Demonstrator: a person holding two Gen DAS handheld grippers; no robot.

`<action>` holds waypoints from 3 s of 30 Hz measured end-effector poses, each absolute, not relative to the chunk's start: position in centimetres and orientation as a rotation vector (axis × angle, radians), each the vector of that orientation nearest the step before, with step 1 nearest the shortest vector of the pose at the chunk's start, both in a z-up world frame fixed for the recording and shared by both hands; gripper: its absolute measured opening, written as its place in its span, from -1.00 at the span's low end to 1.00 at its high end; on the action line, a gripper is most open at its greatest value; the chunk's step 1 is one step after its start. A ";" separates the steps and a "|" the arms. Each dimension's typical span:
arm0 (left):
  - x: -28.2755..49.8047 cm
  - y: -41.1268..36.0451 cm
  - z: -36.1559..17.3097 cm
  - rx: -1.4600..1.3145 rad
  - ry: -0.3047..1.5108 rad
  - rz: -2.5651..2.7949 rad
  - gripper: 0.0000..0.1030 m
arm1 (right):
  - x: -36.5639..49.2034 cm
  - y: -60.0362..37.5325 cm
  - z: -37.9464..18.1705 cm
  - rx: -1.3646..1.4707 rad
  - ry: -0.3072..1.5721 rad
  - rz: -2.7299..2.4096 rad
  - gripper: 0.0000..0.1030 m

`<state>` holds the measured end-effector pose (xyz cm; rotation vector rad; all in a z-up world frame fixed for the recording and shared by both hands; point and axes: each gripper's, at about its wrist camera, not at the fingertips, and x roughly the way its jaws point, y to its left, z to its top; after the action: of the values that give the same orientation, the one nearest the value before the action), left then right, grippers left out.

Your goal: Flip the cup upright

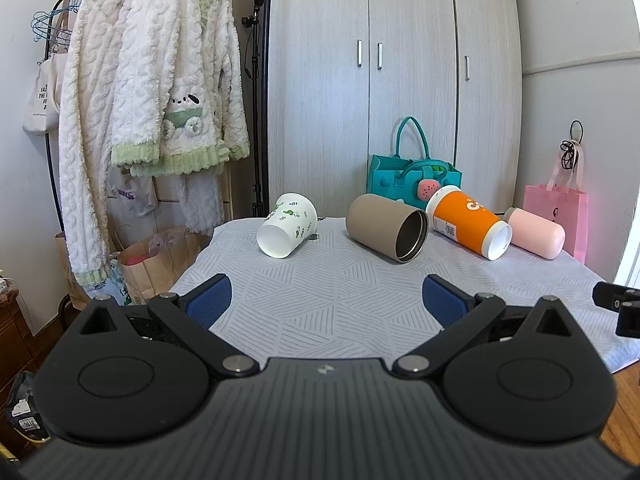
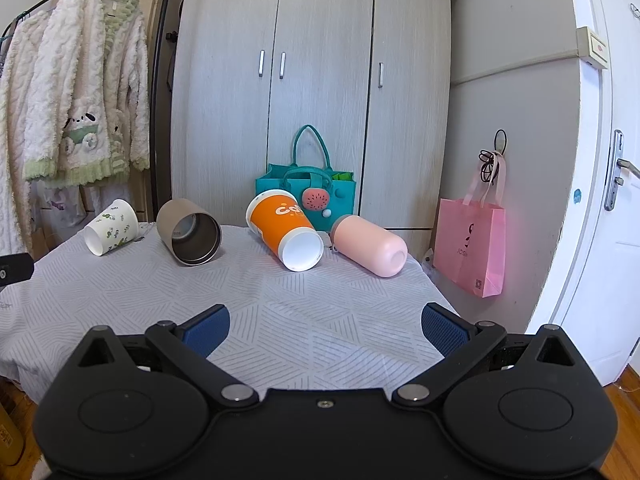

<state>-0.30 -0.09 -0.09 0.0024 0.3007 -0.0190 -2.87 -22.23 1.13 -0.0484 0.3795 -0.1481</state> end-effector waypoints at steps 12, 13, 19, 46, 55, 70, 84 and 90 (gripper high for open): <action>-0.3 -0.2 -0.2 0.001 0.302 -0.021 1.00 | -2.5 -22.2 1.2 -0.050 0.390 -0.159 1.00; -0.3 -0.3 -0.2 0.001 0.303 -0.021 1.00 | -2.5 -22.2 1.3 -0.048 0.390 -0.155 1.00; -0.2 -0.3 -0.2 0.001 0.304 -0.020 1.00 | -2.6 -22.1 1.4 -0.046 0.391 -0.157 1.00; 9.5 3.0 5.9 -0.058 0.433 -0.072 1.00 | 7.1 -18.3 10.4 -0.170 0.557 0.498 1.00; 16.4 3.2 5.3 -0.157 0.568 -0.199 1.00 | 14.9 -16.2 9.7 -0.228 0.679 0.592 1.00; 27.1 1.8 1.8 -0.414 0.739 -0.226 0.95 | 23.3 -12.8 6.2 -0.473 0.694 0.669 1.00; 29.5 0.8 0.0 -0.464 0.765 -0.180 0.82 | 28.9 -12.7 2.7 -0.452 0.792 0.703 1.00; 29.9 1.1 -0.5 -0.458 0.770 -0.173 0.82 | 29.5 -12.9 2.0 -0.447 0.808 0.713 1.00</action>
<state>29.91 1.12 -0.46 -0.4581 0.7695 -0.1733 29.53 -12.95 1.96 -0.4466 0.8076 0.7126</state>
